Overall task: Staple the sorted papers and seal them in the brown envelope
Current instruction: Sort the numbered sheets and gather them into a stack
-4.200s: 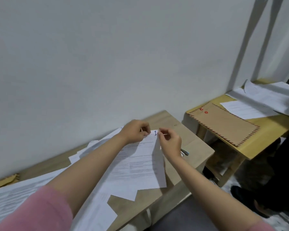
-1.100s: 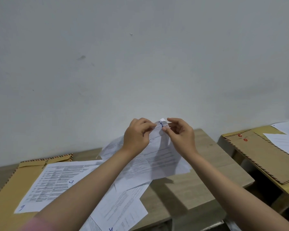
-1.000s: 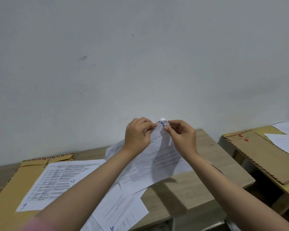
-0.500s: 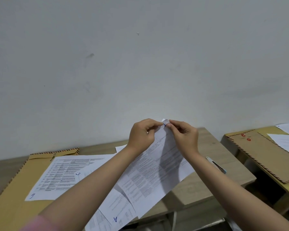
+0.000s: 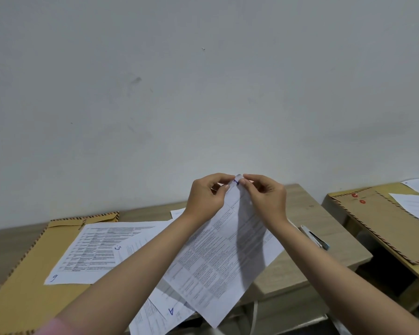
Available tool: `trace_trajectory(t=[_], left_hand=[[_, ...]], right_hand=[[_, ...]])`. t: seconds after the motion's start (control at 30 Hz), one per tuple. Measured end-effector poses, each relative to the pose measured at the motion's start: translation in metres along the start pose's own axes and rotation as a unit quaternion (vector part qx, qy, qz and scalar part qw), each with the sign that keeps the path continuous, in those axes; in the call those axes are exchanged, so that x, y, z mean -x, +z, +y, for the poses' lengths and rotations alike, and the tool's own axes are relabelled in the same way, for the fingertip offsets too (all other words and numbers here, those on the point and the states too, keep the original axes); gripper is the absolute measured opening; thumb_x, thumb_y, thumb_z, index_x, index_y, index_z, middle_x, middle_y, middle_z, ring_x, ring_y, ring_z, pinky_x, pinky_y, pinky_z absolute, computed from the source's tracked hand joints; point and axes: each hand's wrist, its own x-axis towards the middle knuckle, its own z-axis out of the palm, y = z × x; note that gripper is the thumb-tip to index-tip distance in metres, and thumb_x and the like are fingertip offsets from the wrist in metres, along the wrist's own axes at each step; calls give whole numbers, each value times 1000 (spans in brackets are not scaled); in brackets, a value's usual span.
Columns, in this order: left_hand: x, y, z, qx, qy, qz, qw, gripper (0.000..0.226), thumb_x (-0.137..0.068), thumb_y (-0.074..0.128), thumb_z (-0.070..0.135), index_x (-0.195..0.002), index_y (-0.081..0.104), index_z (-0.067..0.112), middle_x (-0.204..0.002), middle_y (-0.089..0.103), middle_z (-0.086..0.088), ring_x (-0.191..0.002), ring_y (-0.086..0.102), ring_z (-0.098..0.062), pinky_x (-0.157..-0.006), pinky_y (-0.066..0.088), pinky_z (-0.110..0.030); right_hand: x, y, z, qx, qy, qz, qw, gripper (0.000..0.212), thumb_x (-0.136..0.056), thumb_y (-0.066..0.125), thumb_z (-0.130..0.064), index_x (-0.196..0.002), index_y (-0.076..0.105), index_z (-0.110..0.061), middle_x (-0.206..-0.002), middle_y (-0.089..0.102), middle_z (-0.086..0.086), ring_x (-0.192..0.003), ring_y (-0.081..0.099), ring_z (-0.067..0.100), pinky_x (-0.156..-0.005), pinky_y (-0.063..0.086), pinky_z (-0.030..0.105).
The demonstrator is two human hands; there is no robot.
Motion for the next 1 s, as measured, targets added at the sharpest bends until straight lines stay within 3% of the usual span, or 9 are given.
trace_trajectory(t=[0.2,0.47,0.57,0.7,0.9,1.0], left_hand=[[-1,-1,-6,9,-12,13,1000,20,-84,65,1,-92,75,17,-88,72,8,-60,58,-3,-58,46,-14],[0,0,-16,-8,-1,18,1000,18,-83,66,-2,-94,74,9,-87,69,4,-64,59,0,-58,42,-9],[1,0,-18,8,-25,27,999,18,-84,66,1,-91,74,16,-88,70,9,-63,59,0,-59,45,-11],[3,2,-23,15,-42,42,998,24,-84,65,3,-83,71,26,-84,70,15,-60,56,0,-59,46,-14],[2,2,-40,-15,-54,23,998,20,-85,62,1,-87,73,18,-89,71,9,-65,58,0,-61,41,-11],[3,-1,-54,-22,-83,24,996,21,-85,63,1,-86,73,20,-90,70,10,-66,57,0,-61,41,-11]], right_hand=[[-1,-3,0,-6,8,-44,999,13,-76,77,-17,-89,75,-18,-83,74,-2,-59,60,8,-59,50,27],[-3,1,2,-66,31,-76,994,23,-74,76,-4,-85,74,-25,-83,74,-10,-75,69,15,-73,57,28],[-3,4,5,-69,37,-74,994,23,-75,75,-6,-84,74,-27,-83,75,-10,-71,68,17,-68,56,28],[-3,9,12,-68,55,-67,994,18,-76,76,-9,-87,75,-24,-83,75,-9,-57,57,10,-53,46,19],[-6,22,36,-92,90,-73,989,15,-75,76,-11,-86,75,-22,-79,74,-6,-54,51,7,-54,43,17],[-9,31,60,-86,117,-106,984,13,-77,75,-14,-88,75,-21,-87,75,-3,-64,59,8,-60,46,17]])
